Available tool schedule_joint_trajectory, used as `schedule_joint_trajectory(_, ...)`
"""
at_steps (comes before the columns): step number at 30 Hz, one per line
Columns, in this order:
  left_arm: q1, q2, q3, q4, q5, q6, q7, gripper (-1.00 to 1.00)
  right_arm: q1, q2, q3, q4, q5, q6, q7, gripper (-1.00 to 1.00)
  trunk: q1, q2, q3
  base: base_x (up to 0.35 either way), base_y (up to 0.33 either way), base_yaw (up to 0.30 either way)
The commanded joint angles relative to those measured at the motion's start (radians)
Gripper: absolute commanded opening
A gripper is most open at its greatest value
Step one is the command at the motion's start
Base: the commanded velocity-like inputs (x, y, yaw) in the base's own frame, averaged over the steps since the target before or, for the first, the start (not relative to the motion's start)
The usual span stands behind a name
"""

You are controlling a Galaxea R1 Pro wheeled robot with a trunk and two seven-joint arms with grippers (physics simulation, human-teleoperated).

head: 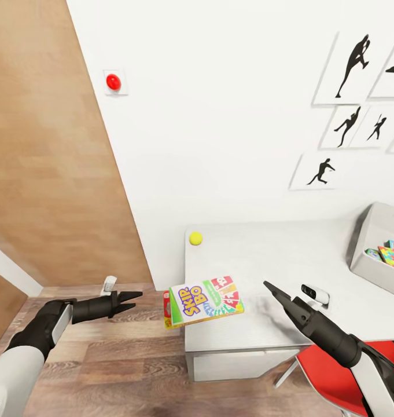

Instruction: Put all the toys in the child's room - the three board games (two on the bed and one on the table), the two jigsaw puzzles on the table, and the tennis ball on the table - inside the toy box on the table in the child's room.

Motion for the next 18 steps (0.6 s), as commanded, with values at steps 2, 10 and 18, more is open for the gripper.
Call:
schedule_joint_trajectory(2, -0.001, 0.0, 0.001, 0.0, 0.003, 0.008, -0.001, 1.0, -0.001, 0.0, 0.0, 0.0, -0.006, 0.008, 0.0, 1.0, 0.008, -0.015, -0.008, 0.0, 0.0, 0.0)
schedule_joint_trajectory(10, -0.001, -0.004, 0.0, 0.0, 0.0, 0.005, 0.002, 1.0, -0.001, 0.001, -0.002, 0.0, -0.006, 0.008, -0.001, 1.0, 0.039, -0.071, -0.033, 0.0, 0.0, 0.0)
schedule_joint_trajectory(18, -0.001, -0.007, -0.002, -0.001, -0.002, 0.005, 0.005, 1.0, -0.001, 0.001, -0.002, 0.0, -0.006, 0.008, -0.001, 1.0, 0.069, -0.127, -0.058, 0.0, 0.0, 0.0)
